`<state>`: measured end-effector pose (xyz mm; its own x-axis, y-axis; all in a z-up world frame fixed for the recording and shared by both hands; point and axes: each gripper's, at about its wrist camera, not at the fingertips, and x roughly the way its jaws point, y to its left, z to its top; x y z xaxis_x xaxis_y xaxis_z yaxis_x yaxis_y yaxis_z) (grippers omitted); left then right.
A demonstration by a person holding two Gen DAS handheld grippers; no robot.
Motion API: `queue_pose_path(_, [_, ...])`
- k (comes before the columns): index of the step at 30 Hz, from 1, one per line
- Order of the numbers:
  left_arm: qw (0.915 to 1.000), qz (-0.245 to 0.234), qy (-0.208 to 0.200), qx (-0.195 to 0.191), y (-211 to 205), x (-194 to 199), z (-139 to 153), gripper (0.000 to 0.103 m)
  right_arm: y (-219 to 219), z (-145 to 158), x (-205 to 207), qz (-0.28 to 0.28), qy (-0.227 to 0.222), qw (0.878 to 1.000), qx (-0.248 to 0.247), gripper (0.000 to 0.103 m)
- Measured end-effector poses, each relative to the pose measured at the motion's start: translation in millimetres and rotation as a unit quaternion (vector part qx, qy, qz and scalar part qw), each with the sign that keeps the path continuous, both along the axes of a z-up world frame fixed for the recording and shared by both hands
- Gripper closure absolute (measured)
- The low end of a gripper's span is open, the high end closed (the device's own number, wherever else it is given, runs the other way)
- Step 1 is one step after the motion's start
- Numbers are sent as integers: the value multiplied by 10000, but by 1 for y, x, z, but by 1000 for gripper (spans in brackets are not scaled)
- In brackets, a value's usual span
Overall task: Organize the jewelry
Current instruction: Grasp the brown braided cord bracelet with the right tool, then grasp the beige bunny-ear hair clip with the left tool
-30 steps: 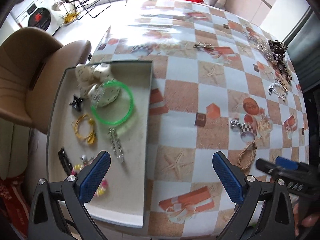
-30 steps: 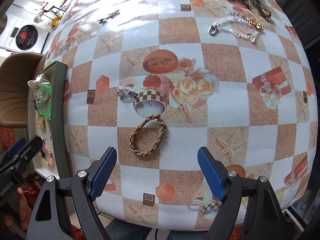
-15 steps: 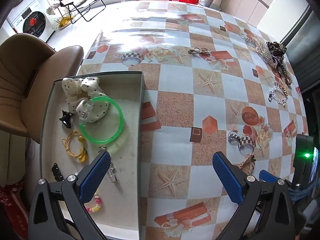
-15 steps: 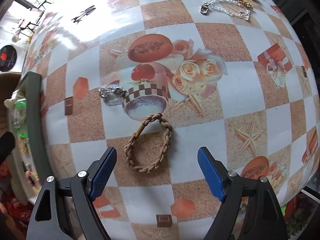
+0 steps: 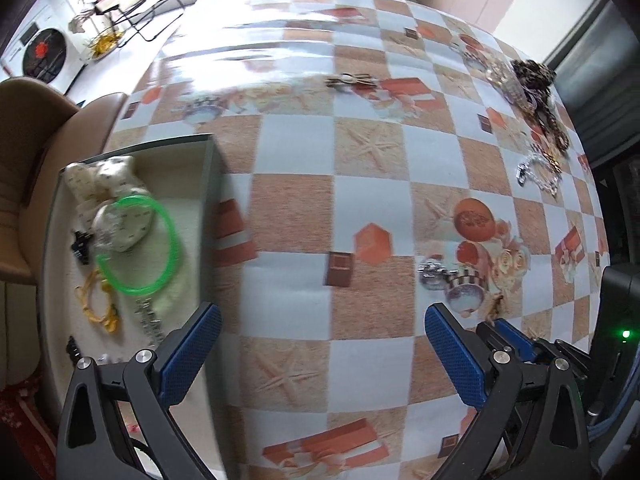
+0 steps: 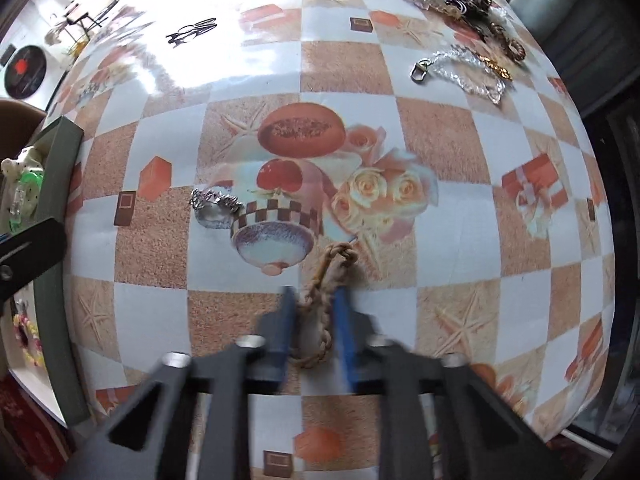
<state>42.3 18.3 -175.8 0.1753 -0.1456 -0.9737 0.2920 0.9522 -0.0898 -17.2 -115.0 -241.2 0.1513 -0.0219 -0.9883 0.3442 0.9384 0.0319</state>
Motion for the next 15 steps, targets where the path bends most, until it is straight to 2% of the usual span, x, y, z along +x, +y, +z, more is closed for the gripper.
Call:
queue_pose_path(3, [9999,-144,21,-26,-14,2,-4,0,-9,0,0,42,-39,9998,215,92])
queue_pose_path(6, [9996,-271,-42,35,-27,14,-8,9,-25,2,-5,63,-68,9994,323,92])
queue_pose_path(8, [9994,-277,-182,125,-34,31,-9,9,-29,2,-5,80,-79,9992,379,92])
queue_pose_path(11, [9989,-261,-317,214,-41,58,-12,19,-34,1,-3,73,-75,9988,475,92])
queue_pose_path(15, [9976,-175,-569,345,-50,98,-14,19,-32,0,-3,98,-48,9982,593,92])
